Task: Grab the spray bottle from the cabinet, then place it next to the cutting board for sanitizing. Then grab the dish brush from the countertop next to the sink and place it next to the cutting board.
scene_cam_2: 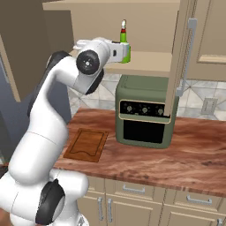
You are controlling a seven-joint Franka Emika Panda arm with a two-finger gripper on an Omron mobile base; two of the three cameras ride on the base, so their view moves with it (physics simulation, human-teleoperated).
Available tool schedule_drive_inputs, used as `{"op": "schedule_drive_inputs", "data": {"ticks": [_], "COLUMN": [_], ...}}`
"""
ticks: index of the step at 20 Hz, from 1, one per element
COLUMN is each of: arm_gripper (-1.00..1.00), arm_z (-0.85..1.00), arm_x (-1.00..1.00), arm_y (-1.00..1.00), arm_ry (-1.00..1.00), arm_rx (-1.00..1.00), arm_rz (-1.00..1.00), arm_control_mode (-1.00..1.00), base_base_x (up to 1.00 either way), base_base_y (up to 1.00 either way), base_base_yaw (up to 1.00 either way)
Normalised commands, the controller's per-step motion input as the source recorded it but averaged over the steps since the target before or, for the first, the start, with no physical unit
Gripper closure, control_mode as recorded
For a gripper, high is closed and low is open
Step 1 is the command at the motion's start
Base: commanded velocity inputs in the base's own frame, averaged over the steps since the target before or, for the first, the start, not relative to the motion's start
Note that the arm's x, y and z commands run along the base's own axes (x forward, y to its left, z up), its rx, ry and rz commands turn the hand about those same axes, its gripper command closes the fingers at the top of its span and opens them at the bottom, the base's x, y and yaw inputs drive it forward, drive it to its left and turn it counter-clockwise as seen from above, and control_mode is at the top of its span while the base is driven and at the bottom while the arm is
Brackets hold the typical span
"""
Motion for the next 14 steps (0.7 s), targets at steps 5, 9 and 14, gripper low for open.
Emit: {"op": "schedule_drive_inputs", "data": {"ticks": [5,9,14], "arm_gripper": [-1.00,-1.00,-1.00], "arm_z": [0.00,0.00,0.00], "arm_x": [0.50,0.38,0.31], "arm_y": [-0.29,-0.10,0.00], "arm_ry": [0.00,0.00,0.00], "arm_rx": [0.00,0.00,0.00], "arm_rz": [0.00,0.00,0.00], "arm_control_mode": [-1.00,-1.00,-1.00], "base_base_x": [0.00,0.00,0.00], "base_base_y": [0.00,0.00,0.00], "base_base_yaw": [0.00,0.00,0.00]}}
